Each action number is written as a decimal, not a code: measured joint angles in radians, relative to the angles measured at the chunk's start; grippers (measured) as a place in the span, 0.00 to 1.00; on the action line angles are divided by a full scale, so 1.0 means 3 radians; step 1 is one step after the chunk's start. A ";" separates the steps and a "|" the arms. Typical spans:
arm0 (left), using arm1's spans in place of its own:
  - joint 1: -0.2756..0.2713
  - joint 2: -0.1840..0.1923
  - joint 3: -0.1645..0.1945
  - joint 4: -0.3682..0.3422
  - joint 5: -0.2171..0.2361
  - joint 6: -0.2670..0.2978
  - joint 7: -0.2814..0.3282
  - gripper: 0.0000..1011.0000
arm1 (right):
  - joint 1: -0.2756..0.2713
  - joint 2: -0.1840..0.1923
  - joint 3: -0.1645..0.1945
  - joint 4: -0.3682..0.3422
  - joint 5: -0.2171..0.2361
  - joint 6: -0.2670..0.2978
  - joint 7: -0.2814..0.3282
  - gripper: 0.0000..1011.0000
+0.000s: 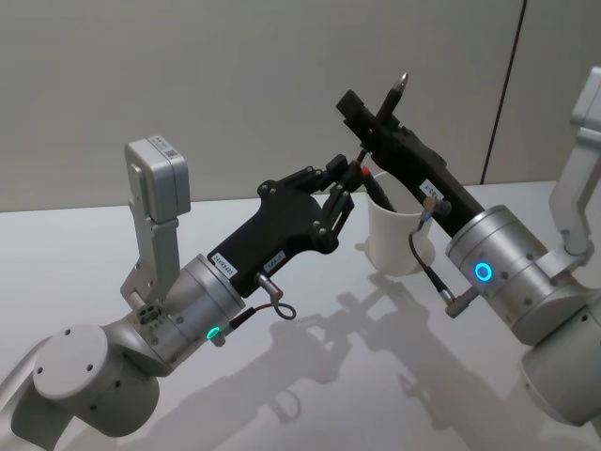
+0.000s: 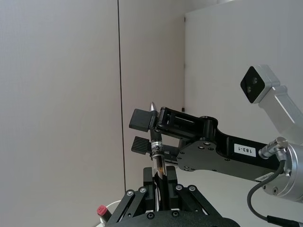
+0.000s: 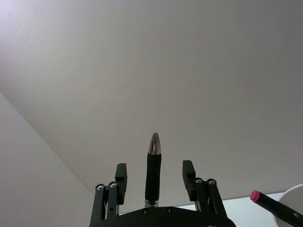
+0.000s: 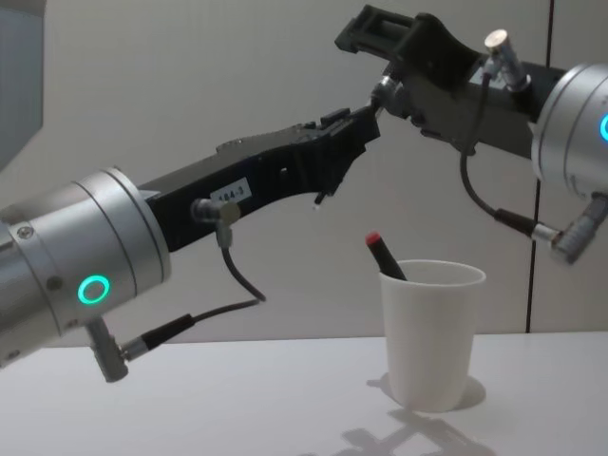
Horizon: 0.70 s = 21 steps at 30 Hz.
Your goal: Place the pen into the pen holder.
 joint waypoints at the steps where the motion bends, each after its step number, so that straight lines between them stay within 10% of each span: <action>1: 0.0000 0.0000 0.0000 0.0000 0.0000 0.0000 0.0000 0.16 | 0.0000 0.0000 0.0000 0.0000 0.0001 0.0000 0.0000 0.73; 21: 0.0000 0.0000 0.0000 0.0000 0.0001 0.0001 0.0000 0.16 | -0.0004 0.0003 0.0000 -0.0007 0.0012 -0.0005 0.0014 0.13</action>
